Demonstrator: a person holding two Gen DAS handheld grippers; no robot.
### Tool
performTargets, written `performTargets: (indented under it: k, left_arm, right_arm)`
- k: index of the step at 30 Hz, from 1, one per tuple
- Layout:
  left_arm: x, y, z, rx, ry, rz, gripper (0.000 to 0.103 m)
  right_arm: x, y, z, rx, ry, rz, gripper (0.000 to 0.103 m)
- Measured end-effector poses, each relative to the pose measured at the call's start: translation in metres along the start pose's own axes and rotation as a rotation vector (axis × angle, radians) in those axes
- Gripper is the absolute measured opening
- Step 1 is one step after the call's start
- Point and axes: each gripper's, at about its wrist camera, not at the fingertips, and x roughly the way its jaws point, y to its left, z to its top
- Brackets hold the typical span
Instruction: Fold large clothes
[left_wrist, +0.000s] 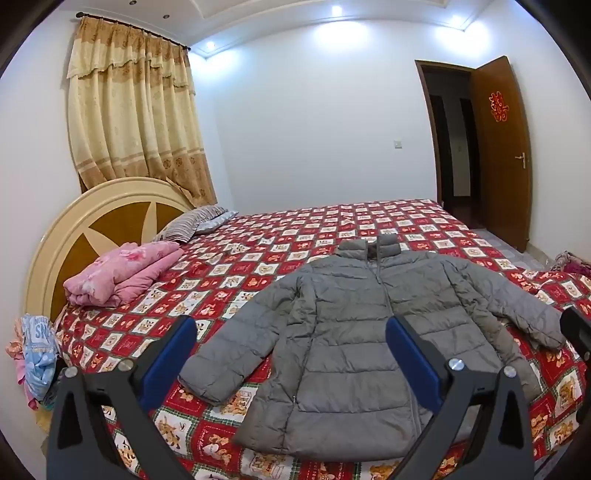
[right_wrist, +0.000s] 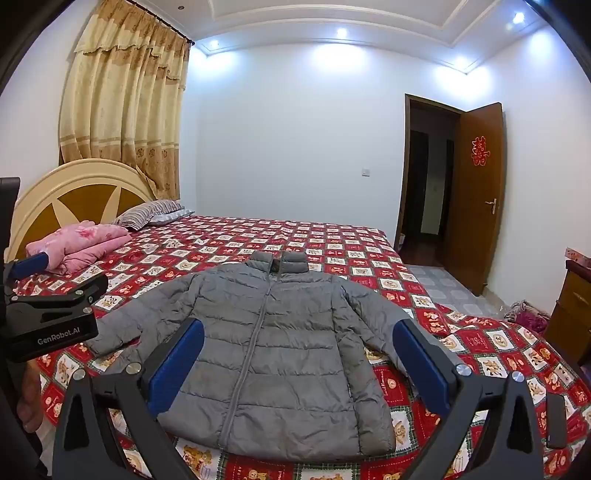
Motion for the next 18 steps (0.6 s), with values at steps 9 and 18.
performTargets:
  k: [9,18]
  left_arm:
    - [-0.002,-0.002,0.007,-0.013,-0.010,-0.021,0.103]
    - [-0.002,0.006,0.002,-0.026,-0.016,-0.030,0.103]
  right_arm:
    - [0.000,0.000,0.001,-0.001,-0.009,-0.001,0.102]
    - [0.001,0.001,0.000,0.000,-0.002,0.001,0.102]
